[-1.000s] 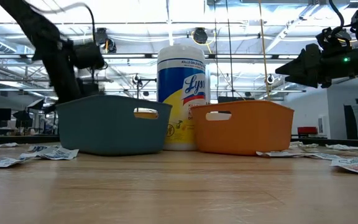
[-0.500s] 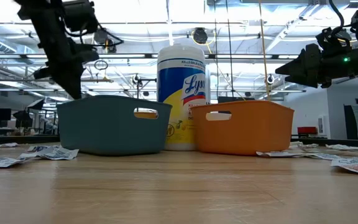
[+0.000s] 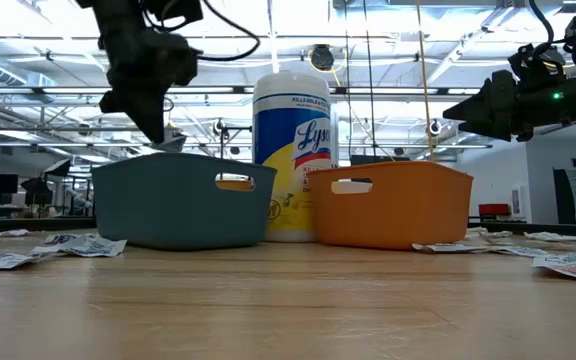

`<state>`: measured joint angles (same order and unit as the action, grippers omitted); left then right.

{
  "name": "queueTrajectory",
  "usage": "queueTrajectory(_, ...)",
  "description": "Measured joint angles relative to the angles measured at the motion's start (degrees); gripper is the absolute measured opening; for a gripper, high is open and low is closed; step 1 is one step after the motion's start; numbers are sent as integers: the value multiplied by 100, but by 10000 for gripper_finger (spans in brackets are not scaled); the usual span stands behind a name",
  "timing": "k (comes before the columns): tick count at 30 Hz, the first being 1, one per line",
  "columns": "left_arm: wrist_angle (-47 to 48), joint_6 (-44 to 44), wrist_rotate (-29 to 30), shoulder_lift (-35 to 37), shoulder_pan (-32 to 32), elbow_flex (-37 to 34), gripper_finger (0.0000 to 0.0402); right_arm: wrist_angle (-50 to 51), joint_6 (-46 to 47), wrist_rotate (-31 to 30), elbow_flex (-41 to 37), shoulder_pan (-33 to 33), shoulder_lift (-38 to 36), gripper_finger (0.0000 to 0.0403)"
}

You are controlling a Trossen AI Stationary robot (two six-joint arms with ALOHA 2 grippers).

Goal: Pick & Place First Aid Supplies
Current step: Put the blue pad into the blue bin

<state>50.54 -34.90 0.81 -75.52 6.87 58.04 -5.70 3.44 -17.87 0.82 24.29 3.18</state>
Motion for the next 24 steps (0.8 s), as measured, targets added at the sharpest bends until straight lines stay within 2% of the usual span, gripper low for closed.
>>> queueTrajectory(7,1181,350,-522,-600,-157,631,0,-2,-2,0,0,-2,0,377)
queueTrajectory(13,2268,1057,-512,-1464,-159,1331,0,-2,-1,0,-1,-2,0,377)
queueTrajectory(20,2229,1400,-362,-2006,-342,1602,3,-2,-2,0,-1,-1,0,377)
queueTrajectory(24,2192,1390,-335,-2056,-417,1602,21,-2,0,0,-1,-1,0,377)
